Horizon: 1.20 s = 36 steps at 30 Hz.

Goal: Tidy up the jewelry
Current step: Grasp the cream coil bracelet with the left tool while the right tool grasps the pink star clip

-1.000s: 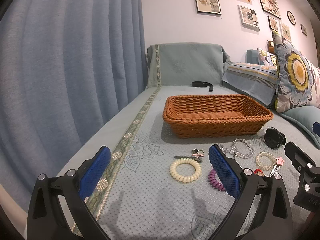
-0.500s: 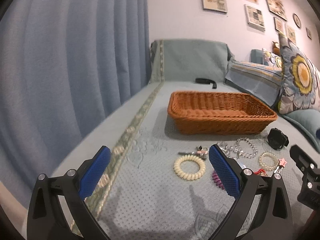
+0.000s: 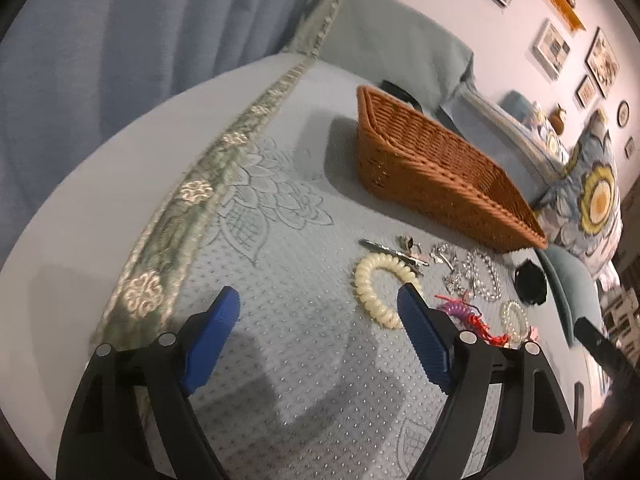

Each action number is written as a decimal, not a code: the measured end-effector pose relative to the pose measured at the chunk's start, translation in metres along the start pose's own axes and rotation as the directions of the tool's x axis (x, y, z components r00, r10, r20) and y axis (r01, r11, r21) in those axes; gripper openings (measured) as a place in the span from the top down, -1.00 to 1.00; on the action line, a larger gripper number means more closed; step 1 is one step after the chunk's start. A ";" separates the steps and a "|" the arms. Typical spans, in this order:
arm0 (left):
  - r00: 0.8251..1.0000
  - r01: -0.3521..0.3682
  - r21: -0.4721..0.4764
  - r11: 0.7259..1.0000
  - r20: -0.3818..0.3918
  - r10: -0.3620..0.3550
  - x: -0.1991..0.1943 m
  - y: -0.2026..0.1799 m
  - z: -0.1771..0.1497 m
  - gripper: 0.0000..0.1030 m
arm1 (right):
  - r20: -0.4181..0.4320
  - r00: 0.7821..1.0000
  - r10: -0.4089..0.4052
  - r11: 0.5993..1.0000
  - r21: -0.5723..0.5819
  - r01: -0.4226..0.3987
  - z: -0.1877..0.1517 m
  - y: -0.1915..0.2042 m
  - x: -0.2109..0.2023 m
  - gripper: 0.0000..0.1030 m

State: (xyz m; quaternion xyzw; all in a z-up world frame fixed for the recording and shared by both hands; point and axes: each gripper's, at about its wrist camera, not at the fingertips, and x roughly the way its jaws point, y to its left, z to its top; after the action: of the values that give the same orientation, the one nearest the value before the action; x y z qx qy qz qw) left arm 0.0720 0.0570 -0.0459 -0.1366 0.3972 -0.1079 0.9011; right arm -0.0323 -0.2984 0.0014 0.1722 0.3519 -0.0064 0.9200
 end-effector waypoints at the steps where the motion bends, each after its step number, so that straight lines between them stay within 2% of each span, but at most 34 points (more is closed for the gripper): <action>1: 1.000 -0.005 0.023 1.000 -0.008 0.005 0.003 -0.003 0.002 -0.47 | -0.012 1.000 0.005 1.000 0.021 -0.005 0.002 -0.007 0.001 0.02; 5: 0.998 0.025 0.081 0.996 -0.054 -0.020 0.012 -0.019 0.011 0.08 | -0.065 0.997 0.043 0.998 0.041 -0.041 0.005 -0.015 0.004 0.17; 9: 0.997 0.034 0.124 0.992 -0.076 -0.024 0.023 -0.023 0.013 0.19 | -0.130 0.987 0.095 0.995 -0.027 -0.099 -0.001 0.009 0.011 0.17; 11: 0.997 0.016 0.152 0.988 -0.074 -0.005 0.023 -0.027 0.010 0.26 | -0.181 0.979 0.092 0.992 -0.066 -0.106 -0.008 0.023 0.021 0.30; 13: 0.997 0.008 0.174 0.985 -0.079 0.006 0.023 -0.031 0.011 0.27 | -0.215 0.975 0.064 0.993 -0.081 -0.083 -0.014 0.029 0.030 0.35; 17: 0.997 -0.006 0.194 0.981 -0.078 0.022 0.025 -0.034 0.010 0.27 | -0.212 0.975 0.060 0.997 -0.044 -0.071 -0.022 0.032 0.044 0.35; 20: 0.997 -0.017 0.208 0.978 -0.072 0.033 0.025 -0.036 0.009 0.27 | -0.184 0.983 -0.009 0.998 -0.065 -0.003 -0.021 0.043 0.050 0.35; 23: 0.997 -0.035 0.229 0.973 -0.064 0.051 0.026 -0.039 0.007 0.24 | -0.159 0.982 -0.104 0.988 -0.133 0.083 -0.021 0.051 0.058 0.35; 25: 0.996 -0.040 0.240 0.970 -0.062 0.057 0.026 -0.041 0.007 0.22 | -0.150 0.979 -0.139 0.979 -0.170 0.113 -0.021 0.056 0.063 0.35; 30: 0.996 -0.046 0.258 0.965 -0.057 0.063 0.027 -0.044 0.006 0.19 | -0.147 0.977 -0.155 0.958 -0.262 0.113 -0.023 0.061 0.061 0.38; 33: 0.997 -0.031 0.269 0.963 -0.066 0.051 0.026 -0.043 0.007 0.19 | -0.164 0.976 -0.145 0.937 -0.339 0.082 -0.027 0.058 0.054 0.45; 36: 0.995 -0.012 0.308 0.951 -0.088 0.041 0.024 -0.043 0.007 0.24 | -0.171 0.978 -0.119 0.935 -0.351 0.052 -0.030 0.049 0.046 0.51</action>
State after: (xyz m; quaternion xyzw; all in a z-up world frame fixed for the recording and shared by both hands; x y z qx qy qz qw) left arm 0.0891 0.0106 -0.0433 0.0154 0.4191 -0.1624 0.8931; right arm -0.0107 -0.2373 -0.0335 -0.0072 0.4406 0.0314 0.8971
